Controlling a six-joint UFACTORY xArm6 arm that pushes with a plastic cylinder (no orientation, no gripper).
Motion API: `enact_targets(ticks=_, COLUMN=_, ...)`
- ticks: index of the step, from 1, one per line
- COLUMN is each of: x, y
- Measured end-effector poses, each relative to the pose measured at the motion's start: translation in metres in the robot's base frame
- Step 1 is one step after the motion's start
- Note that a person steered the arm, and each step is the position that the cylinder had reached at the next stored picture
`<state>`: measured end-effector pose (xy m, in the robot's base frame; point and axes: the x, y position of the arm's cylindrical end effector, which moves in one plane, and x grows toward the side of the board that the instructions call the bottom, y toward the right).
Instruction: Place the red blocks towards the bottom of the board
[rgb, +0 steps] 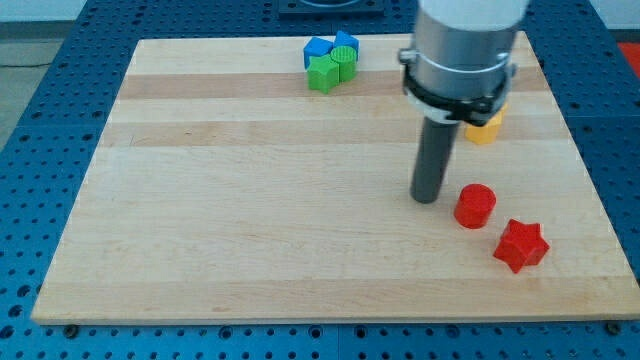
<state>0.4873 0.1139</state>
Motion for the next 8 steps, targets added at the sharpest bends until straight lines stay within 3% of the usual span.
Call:
enact_targets(ticks=1, x=0.0, y=0.028)
enact_targets(ticks=6, x=0.035, y=0.036)
enact_targets(ticks=7, x=0.032, y=0.031)
enact_targets(ticks=8, x=-0.002, y=0.0)
